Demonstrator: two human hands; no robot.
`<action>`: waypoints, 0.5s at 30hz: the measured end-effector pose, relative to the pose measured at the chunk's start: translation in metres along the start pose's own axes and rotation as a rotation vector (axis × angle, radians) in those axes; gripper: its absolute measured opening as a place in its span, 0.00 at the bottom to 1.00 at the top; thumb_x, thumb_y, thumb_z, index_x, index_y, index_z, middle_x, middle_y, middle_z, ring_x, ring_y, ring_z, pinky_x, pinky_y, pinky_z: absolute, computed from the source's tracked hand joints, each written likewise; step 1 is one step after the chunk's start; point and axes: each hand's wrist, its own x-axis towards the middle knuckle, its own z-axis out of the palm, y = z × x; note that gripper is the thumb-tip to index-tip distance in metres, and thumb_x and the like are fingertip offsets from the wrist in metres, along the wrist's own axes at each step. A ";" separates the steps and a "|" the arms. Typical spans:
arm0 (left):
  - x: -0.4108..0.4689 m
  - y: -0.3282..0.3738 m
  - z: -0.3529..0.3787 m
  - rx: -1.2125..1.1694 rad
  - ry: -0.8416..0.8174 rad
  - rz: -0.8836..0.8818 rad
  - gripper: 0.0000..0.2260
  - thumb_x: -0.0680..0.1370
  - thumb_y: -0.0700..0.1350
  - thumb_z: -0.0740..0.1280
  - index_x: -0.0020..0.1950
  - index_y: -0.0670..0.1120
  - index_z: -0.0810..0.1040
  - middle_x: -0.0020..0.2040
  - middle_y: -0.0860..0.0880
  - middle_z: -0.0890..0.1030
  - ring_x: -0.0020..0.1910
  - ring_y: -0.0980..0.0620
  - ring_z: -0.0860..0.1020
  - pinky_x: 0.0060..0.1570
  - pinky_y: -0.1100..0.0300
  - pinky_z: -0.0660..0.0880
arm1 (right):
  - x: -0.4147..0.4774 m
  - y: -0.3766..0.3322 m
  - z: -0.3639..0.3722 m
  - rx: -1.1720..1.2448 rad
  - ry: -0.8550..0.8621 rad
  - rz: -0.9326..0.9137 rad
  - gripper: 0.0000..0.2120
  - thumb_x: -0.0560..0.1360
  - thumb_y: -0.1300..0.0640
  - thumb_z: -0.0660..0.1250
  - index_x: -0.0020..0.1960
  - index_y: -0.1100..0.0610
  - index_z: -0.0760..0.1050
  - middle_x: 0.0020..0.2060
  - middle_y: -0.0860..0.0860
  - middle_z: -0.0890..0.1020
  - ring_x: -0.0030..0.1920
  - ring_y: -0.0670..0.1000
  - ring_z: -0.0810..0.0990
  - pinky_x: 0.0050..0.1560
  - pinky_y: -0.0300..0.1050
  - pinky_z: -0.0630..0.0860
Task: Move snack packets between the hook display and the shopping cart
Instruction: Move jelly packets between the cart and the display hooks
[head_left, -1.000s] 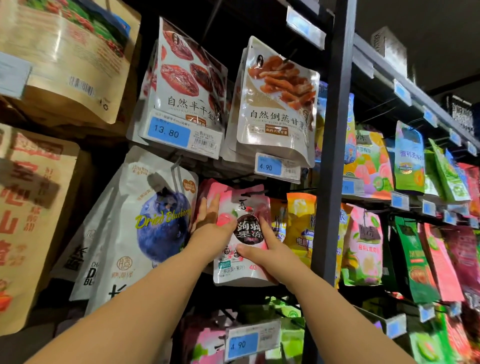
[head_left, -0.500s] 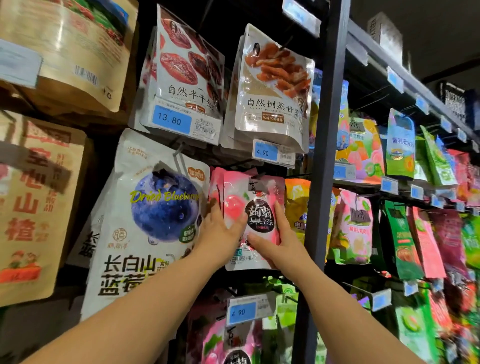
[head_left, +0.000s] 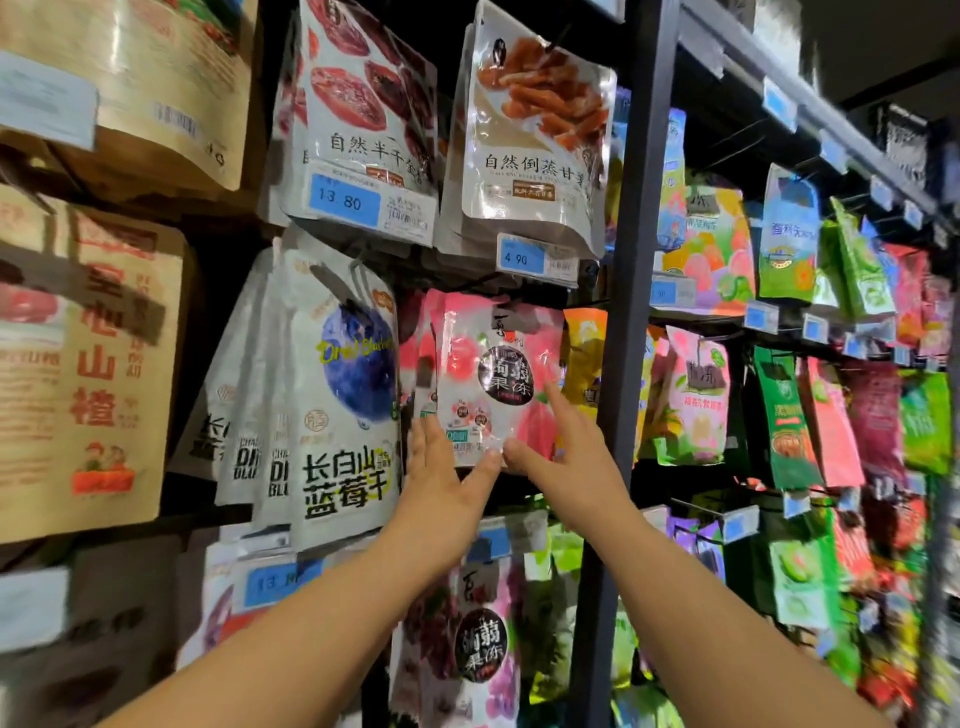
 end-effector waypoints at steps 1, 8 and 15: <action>-0.005 -0.002 0.002 0.004 -0.004 0.003 0.36 0.80 0.58 0.55 0.78 0.47 0.37 0.78 0.50 0.37 0.77 0.55 0.39 0.73 0.59 0.40 | -0.005 0.001 0.000 0.000 0.007 0.001 0.38 0.75 0.43 0.68 0.78 0.37 0.51 0.74 0.46 0.62 0.70 0.44 0.64 0.68 0.47 0.68; -0.053 -0.022 0.040 -0.079 -0.025 -0.068 0.35 0.80 0.54 0.59 0.78 0.45 0.41 0.79 0.48 0.42 0.77 0.52 0.43 0.73 0.58 0.42 | -0.046 0.020 0.000 -0.057 -0.005 0.080 0.28 0.78 0.49 0.65 0.76 0.46 0.61 0.72 0.52 0.65 0.71 0.51 0.66 0.70 0.46 0.65; -0.136 -0.054 0.121 0.046 -0.081 -0.104 0.27 0.79 0.52 0.62 0.74 0.44 0.59 0.74 0.46 0.57 0.73 0.45 0.56 0.72 0.51 0.57 | -0.140 0.081 -0.013 -0.087 -0.069 0.288 0.21 0.78 0.51 0.66 0.69 0.51 0.71 0.60 0.53 0.73 0.58 0.51 0.76 0.63 0.50 0.73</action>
